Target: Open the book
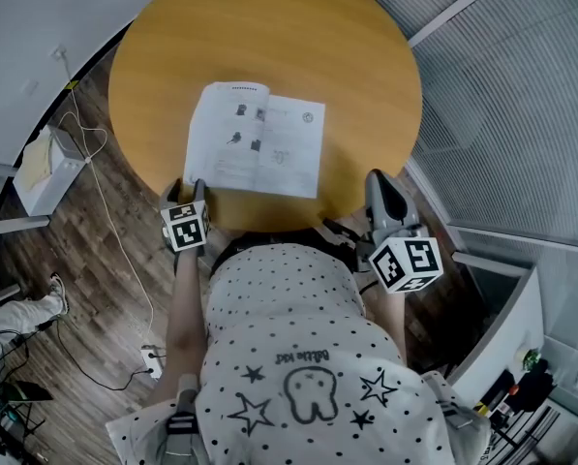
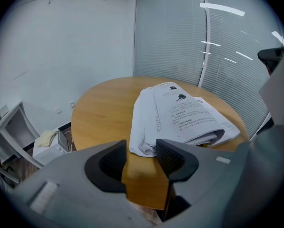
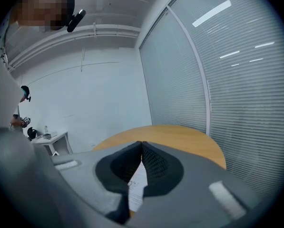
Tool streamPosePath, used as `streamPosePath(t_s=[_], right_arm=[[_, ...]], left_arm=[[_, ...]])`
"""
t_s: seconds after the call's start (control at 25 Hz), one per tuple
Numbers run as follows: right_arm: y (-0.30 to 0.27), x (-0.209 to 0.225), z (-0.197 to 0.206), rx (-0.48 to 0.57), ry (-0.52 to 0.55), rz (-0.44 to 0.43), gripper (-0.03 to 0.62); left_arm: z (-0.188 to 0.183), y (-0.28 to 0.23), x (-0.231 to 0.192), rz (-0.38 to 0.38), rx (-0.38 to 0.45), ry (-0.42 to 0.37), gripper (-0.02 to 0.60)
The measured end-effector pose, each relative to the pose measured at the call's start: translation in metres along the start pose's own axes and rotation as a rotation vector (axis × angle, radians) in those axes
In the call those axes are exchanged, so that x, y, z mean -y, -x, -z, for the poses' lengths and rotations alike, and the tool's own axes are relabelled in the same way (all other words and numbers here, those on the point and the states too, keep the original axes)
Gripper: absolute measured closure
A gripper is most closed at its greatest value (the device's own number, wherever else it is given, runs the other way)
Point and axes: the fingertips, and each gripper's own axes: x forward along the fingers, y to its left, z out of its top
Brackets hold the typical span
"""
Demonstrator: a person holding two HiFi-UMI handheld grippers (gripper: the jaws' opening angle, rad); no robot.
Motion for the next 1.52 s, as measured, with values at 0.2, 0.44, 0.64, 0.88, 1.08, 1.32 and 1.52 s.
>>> streamPosePath(t_s=[0.2,0.44,0.64,0.88,1.08,1.32,1.52], right_arm=[[0.002,0.0,-0.001,0.004,-0.001,-0.002,0.589],[0.004,0.003,0.0,0.006,-0.002,0.007,0.589],[0.009,0.006,0.0,0.013,-0.007,0.025,0.589],[0.017,0.009,0.001,0.013,-0.008,0.042,0.589],[0.02,0.007,-0.001,0.025,-0.008,0.042,0.589],[0.017,0.003,0.0,0.031,-0.005,0.033,0.589],[0.015,0.003,-0.003,0.035,-0.007,0.033,0.589]], left_arm=[[-0.01,0.008,-0.003,-0.018,0.033,-0.003,0.437],[-0.028,0.013,-0.003,-0.034,0.092,-0.024,0.54],[-0.045,0.02,-0.001,-0.029,0.148,-0.047,0.571],[-0.094,0.045,0.013,-0.002,0.274,-0.113,0.572],[-0.147,0.077,0.032,0.045,0.396,-0.183,0.572],[-0.189,0.108,0.058,0.1,0.504,-0.197,0.572],[-0.21,0.131,0.082,0.157,0.561,-0.213,0.572]])
